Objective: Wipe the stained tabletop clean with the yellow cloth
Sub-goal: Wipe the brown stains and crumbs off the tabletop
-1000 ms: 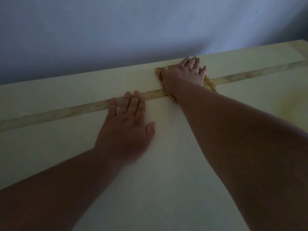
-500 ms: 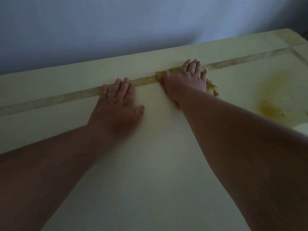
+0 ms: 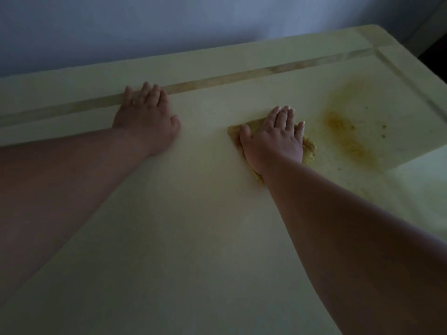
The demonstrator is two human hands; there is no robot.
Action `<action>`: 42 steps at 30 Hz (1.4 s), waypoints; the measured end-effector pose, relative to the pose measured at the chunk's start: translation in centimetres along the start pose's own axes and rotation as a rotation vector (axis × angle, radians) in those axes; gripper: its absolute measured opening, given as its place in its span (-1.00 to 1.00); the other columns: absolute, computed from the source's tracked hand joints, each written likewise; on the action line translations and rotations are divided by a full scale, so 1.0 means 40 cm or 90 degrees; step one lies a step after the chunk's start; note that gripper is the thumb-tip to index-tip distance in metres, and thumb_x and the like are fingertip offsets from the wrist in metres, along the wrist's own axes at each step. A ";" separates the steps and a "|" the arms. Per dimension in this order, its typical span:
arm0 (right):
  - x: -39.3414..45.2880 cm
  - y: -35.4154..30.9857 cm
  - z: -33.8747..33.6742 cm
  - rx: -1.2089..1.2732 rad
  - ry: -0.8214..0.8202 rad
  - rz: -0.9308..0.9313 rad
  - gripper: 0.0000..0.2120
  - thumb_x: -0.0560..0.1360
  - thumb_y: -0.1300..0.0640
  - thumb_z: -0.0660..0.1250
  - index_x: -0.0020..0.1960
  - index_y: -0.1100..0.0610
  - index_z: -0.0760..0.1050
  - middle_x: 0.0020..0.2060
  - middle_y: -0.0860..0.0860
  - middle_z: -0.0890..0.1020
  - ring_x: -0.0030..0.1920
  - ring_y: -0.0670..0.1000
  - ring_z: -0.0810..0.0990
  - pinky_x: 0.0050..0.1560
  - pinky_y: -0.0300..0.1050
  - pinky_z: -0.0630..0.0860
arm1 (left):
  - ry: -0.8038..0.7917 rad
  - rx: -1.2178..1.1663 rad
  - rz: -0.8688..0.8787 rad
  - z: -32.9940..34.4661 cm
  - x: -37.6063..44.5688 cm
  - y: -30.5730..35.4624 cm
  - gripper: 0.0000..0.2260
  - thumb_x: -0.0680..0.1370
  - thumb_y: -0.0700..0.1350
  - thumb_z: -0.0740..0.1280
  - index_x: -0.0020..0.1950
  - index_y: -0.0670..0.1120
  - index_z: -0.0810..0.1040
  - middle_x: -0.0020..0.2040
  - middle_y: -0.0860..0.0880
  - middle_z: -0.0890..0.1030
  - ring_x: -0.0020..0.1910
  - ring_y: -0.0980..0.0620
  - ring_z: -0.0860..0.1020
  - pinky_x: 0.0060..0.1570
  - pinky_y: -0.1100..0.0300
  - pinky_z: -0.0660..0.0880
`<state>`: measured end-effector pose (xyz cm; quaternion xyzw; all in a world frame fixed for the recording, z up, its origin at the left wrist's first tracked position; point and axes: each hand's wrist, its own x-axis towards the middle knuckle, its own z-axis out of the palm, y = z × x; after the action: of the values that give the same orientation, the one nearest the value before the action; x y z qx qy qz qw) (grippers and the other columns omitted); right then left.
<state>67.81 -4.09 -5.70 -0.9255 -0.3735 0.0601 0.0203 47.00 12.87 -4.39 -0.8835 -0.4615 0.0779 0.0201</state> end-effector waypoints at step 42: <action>-0.736 0.794 -0.017 -0.027 -0.092 0.017 -0.07 0.64 -0.44 -0.30 0.73 0.17 -0.44 0.73 0.11 -0.42 0.69 0.05 -0.53 0.72 0.14 -0.38 | 0.079 -0.113 0.046 0.030 -0.341 0.561 -0.27 0.63 0.27 -0.03 0.66 -0.18 0.17 0.72 -0.15 0.11 0.70 -0.18 0.03 0.61 -0.33 -0.01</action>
<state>68.77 -47.39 -4.80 -0.9237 -0.3630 0.1191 -0.0275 57.37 -11.21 -6.35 -0.9010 -0.4322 -0.0172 -0.0323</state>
